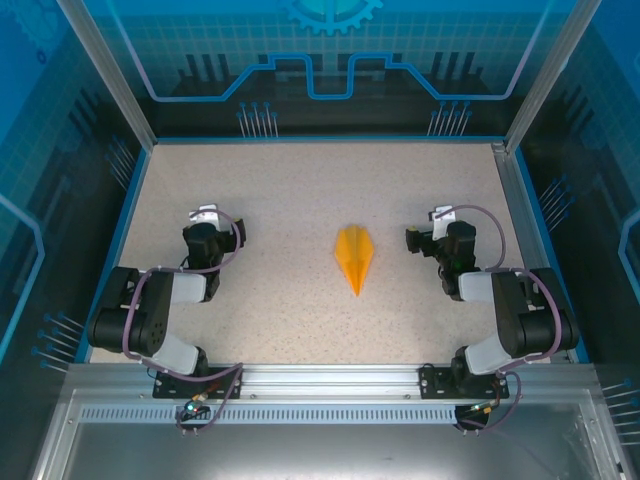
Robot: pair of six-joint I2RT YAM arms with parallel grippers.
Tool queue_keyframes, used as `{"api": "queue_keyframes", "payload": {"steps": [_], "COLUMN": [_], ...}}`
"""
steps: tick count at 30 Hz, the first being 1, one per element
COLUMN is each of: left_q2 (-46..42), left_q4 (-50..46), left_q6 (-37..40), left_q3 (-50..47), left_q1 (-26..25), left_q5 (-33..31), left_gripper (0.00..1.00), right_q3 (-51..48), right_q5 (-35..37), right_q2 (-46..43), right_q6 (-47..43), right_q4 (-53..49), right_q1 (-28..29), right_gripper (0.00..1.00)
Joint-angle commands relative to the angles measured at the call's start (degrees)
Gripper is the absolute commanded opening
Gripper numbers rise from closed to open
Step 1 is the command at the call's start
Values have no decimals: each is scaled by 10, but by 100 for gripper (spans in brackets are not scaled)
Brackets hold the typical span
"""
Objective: Fold a paper plane with a square sheet of paper (pick it up from the middle)
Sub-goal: Reset both arms
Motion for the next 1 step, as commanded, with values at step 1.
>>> {"api": "queue_keyframes", "payload": {"steps": [1], "left_q2": [0], "left_q4": [20], "left_q6": [5], "left_q3": [-4], "left_q1": [-2], "left_q5": [11], "left_gripper": [98], "right_q3": [13], "right_q5": [1], "right_q2": [-3], "right_q6": [8], "right_q4": [17], "right_q1": [3], "right_gripper": [100]}}
